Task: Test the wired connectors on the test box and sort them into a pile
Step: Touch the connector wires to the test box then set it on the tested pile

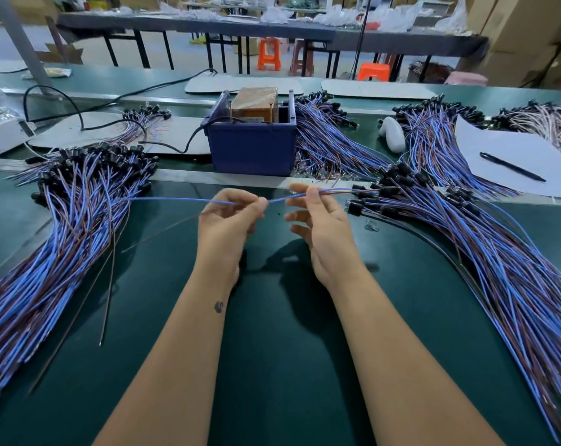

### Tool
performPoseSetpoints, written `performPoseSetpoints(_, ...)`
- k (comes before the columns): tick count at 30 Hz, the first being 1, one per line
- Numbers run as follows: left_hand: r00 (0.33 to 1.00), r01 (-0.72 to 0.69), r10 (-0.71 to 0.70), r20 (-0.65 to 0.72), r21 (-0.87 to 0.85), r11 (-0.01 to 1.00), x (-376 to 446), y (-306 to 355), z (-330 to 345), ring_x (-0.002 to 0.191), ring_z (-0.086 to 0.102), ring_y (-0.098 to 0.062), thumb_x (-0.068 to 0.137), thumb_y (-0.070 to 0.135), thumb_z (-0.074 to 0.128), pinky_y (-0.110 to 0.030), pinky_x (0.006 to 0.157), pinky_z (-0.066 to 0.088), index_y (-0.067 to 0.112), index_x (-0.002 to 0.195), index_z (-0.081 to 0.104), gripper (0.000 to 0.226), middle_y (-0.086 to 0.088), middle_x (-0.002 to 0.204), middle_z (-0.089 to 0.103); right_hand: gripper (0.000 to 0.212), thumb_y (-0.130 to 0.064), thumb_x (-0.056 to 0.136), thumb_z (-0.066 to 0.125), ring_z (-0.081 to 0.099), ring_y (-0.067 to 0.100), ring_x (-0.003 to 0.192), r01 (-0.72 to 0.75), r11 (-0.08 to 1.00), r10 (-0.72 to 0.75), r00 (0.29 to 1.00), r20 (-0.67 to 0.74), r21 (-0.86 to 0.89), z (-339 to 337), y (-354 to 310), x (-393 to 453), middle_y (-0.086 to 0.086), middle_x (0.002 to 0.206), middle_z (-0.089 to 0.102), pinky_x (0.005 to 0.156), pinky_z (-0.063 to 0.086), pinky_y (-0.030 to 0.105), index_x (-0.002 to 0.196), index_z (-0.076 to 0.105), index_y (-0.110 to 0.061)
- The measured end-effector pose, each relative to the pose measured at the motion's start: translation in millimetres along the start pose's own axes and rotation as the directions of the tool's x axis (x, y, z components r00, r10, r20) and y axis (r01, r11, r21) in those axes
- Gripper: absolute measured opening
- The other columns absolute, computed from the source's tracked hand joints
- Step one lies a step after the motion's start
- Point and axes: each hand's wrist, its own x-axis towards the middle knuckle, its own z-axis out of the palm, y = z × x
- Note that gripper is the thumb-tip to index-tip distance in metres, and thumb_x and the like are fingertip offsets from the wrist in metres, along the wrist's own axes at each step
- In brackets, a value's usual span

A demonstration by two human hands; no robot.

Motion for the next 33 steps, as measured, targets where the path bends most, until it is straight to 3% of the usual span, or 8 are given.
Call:
performPoseSetpoints(5, 0.916, -0.230, 0.102, 0.387, 0.300, 0.926, -23, -8, 25, 0.061, 0.055, -0.006, 0.074, -0.014, 0.072, -0.017, 0.060, 0.045, 0.016, 0.066, 0.068, 0.031, 0.002, 0.065, 0.065, 0.031, -0.015, 0.107, 0.033, 0.059, 0.011, 0.056, 0.024, 0.993, -0.001, 0.983, -0.184, 0.119, -15, -4, 10, -0.005, 0.061, 0.062, 0.058, 0.048, 0.021, 0.086, 0.056, -0.013)
performPoseSetpoints(10, 0.776, -0.428, 0.072, 0.627, 0.440, 0.790, -36, -14, 37, 0.075, 0.066, -0.017, 0.074, -0.007, 0.063, -0.028, 0.070, 0.052, 0.022, 0.079, 0.074, 0.031, 0.003, 0.079, 0.071, 0.032, -0.020, 0.107, 0.034, 0.025, 0.004, 0.038, -0.016, 0.998, -0.003, 0.957, -0.291, -0.063, -31, -4, 12, -0.014, 0.043, 0.031, 0.041, 0.022, 0.019, 0.084, 0.056, -0.015)
performPoseSetpoints(14, 0.777, -0.417, 0.029, 0.629, 0.479, 0.773, -38, -13, 36, 0.073, 0.064, -0.001, 0.077, -0.004, 0.067, -0.011, 0.072, 0.044, 0.030, 0.083, 0.074, 0.035, 0.013, 0.076, 0.071, 0.033, -0.025, 0.104, 0.039, 0.031, 0.007, 0.048, -0.043, 0.943, -0.069, 0.944, -0.321, -0.329, -50, -10, 8, -0.010, 0.052, 0.036, 0.051, 0.027, 0.023, 0.079, 0.060, -0.019)
performPoseSetpoints(17, 0.800, -0.331, -0.037, 0.599, 0.492, 0.805, -37, -14, 36, 0.069, 0.063, -0.003, 0.081, 0.003, 0.067, -0.014, 0.072, 0.046, 0.032, 0.085, 0.073, 0.030, 0.010, 0.074, 0.071, 0.034, -0.030, 0.103, 0.039, 0.048, 0.012, 0.064, -0.077, 0.815, -0.115, 0.950, -0.291, -0.574, -69, -25, 5, -0.005, 0.071, 0.058, 0.064, 0.039, 0.032, 0.081, 0.062, -0.017)
performPoseSetpoints(21, 0.819, -0.257, -0.087, 0.567, 0.498, 0.828, -35, -14, 35, 0.072, 0.066, -0.005, 0.087, 0.013, 0.067, -0.018, 0.072, 0.048, 0.035, 0.083, 0.072, 0.023, 0.013, 0.075, 0.071, 0.029, -0.034, 0.101, 0.038, 0.056, 0.027, 0.083, -0.174, 0.416, -0.136, 0.958, -0.251, -0.892, -107, -59, 1, 0.004, 0.090, 0.064, 0.069, 0.040, 0.038, 0.097, 0.059, -0.014)
performPoseSetpoints(26, 0.821, -0.212, -0.119, 0.558, 0.492, 0.844, -35, -14, 36, 0.082, 0.070, -0.011, 0.088, 0.018, 0.063, -0.030, 0.081, 0.053, 0.038, 0.084, 0.072, 0.023, 0.010, 0.079, 0.073, 0.036, -0.031, 0.096, 0.043, 0.047, 0.037, 0.117, -0.399, -0.117, -0.180, 0.909, -0.376, -0.909, -142, -88, 1, 0.018, 0.130, 0.051, 0.094, 0.038, 0.045, 0.127, 0.049, -0.015)
performPoseSetpoints(29, 0.821, -0.213, -0.121, 0.557, 0.496, 0.842, -36, -14, 37, 0.078, 0.069, -0.005, 0.089, 0.018, 0.061, -0.023, 0.075, 0.051, 0.038, 0.083, 0.072, 0.023, 0.013, 0.077, 0.073, 0.046, -0.029, 0.091, 0.047, 0.035, 0.038, 0.127, -0.451, -0.092, -0.283, 0.867, -0.411, -0.888, -129, -82, 3, 0.021, 0.137, 0.040, 0.102, 0.030, 0.047, 0.133, 0.041, -0.010)
performPoseSetpoints(33, 0.890, -0.170, -0.085, 0.449, 0.499, 0.850, -34, -16, 40, 0.067, 0.065, 0.002, 0.089, 0.012, 0.058, -0.007, 0.061, 0.043, 0.033, 0.078, 0.070, 0.026, 0.012, 0.071, 0.071, 0.054, -0.034, 0.090, 0.051, 0.037, 0.034, 0.126, -0.270, 0.014, -0.272, 0.925, -0.264, -0.963, -69, -46, 5, 0.017, 0.137, 0.042, 0.101, 0.028, 0.044, 0.140, 0.039, -0.016)
